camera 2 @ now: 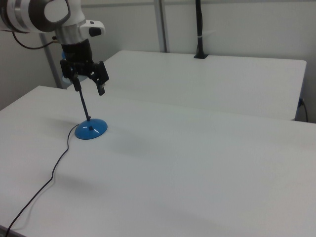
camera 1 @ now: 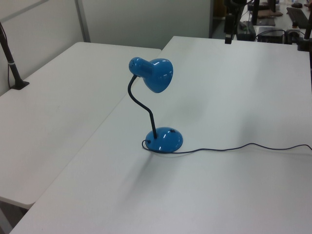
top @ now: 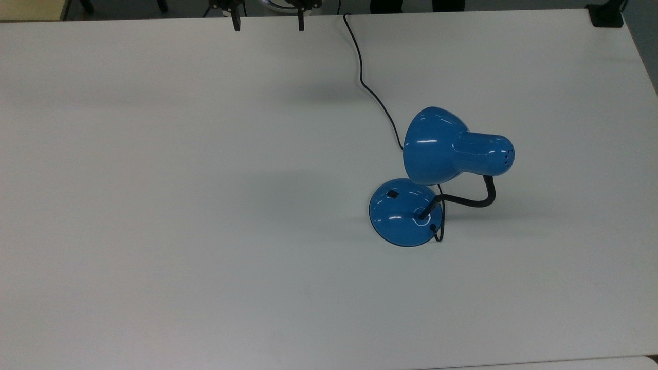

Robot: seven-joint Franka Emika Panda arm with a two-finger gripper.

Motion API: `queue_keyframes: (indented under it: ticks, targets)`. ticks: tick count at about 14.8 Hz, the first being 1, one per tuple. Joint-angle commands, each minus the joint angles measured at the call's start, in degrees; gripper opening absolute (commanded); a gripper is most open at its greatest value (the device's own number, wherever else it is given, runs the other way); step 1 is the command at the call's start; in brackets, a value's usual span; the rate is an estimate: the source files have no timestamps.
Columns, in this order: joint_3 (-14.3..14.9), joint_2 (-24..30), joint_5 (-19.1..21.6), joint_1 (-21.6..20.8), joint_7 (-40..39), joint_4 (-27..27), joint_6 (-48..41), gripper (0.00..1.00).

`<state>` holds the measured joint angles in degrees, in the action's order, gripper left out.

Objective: Turn on the lamp

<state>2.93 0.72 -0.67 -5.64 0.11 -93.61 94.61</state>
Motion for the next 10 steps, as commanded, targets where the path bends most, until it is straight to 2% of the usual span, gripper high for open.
queue_keyframes:
  ticks: [1,10]
  targets:
    - [-0.6,1.0,-0.6,0.5,-0.6,-0.3,-1.5,1.00]
    - [-0.7,1.0,-0.6,0.5,-0.6,-0.4,-1.4,1.00]
